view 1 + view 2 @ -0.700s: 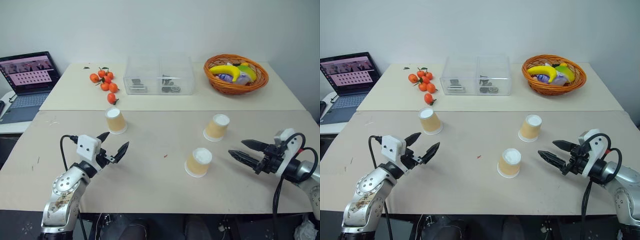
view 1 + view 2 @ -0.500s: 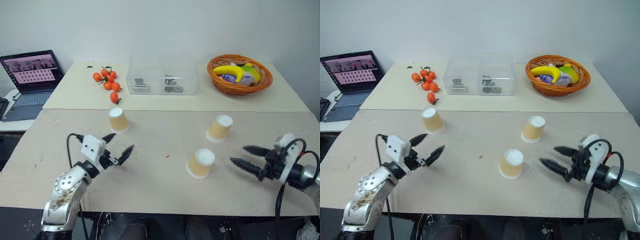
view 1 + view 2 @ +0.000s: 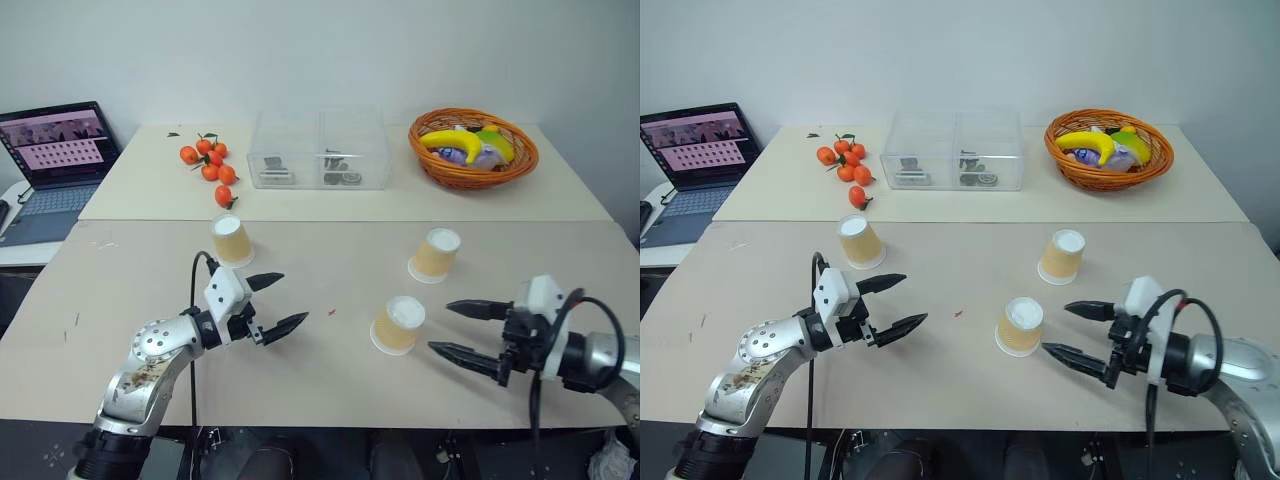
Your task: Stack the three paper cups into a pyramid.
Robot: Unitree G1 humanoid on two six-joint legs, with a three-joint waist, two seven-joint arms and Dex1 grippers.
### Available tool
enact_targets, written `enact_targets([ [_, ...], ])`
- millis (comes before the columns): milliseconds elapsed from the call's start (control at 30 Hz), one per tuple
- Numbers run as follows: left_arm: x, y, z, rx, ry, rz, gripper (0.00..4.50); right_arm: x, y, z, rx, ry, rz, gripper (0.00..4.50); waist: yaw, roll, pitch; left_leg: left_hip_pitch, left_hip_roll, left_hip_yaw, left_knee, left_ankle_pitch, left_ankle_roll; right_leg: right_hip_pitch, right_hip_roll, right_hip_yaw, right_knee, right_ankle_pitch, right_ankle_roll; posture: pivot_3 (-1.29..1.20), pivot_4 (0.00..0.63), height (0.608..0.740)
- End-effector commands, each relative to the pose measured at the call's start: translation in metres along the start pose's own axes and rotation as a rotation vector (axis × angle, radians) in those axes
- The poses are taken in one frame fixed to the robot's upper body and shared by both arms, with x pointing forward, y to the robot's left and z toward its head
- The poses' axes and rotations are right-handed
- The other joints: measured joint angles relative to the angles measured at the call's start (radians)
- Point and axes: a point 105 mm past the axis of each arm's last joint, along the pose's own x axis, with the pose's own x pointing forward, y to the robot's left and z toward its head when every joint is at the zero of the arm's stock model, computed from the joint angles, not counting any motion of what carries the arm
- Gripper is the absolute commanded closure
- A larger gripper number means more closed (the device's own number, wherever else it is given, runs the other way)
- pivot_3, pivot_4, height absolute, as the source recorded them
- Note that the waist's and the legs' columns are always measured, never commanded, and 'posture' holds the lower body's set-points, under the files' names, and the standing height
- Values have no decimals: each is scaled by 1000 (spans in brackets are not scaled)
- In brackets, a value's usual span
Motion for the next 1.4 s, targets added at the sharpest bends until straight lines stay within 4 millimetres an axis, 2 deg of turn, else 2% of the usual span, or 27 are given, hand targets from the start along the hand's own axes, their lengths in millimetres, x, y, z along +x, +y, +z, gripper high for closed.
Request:
enact_targets([
  [33,3,-5,11,61,-26,-53,0,6,7,6,-7,-29,27,37,0,0,0,0,0,0,0,0,0,0,0,0,0,0,0,0,150,728],
  [333,6,-7,24,77,-55,-76,0,16,0,6,-18,-36,43,37,-2,0,0,1,0,0,0,0,0,0,0,0,0,0,0,0,150,728],
  [567,9,0,27,-11,-68,-4,0,31,-8,6,-45,-47,47,37,-2,0,0,1,0,0,0,0,0,0,0,0,0,0,0,0,150,728],
  [733,3,3,27,-31,-70,47,0,45,-13,10,-63,-83,67,37,-4,-1,1,1,0,0,0,0,0,-1,0,0,0,0,0,0,150,728],
  [833,0,3,24,-24,-53,72,0,49,-18,11,-68,-96,62,793,-5,-1,1,1,0,0,0,0,0,-1,0,1,0,0,0,0,150,728],
  [933,-5,3,23,-30,-47,103,0,54,-23,14,-80,-100,63,1735,-3,-1,1,1,0,0,0,0,0,-1,0,1,0,0,0,0,150,728],
  [1000,-9,4,20,-33,-37,128,0,59,-25,17,-98,-104,77,1735,-6,-1,1,1,0,0,0,0,0,-1,1,1,0,0,-1,0,150,728],
  [1233,-23,2,12,-42,-18,195,0,101,-17,42,-170,-163,216,1735,-21,-1,1,1,2,0,0,0,0,-1,2,1,0,1,-2,0,150,728],
  [1333,-28,1,11,-48,-19,235,0,133,-7,55,-181,-195,314,1735,-29,-1,1,1,3,0,0,0,-1,-2,3,1,0,3,-4,0,150,728],
  [1400,-30,-1,10,-47,-18,255,0,150,-5,57,-216,-185,348,1735,-31,-1,1,1,5,2,0,-1,-2,-3,6,3,0,5,-8,0,150,728],
])
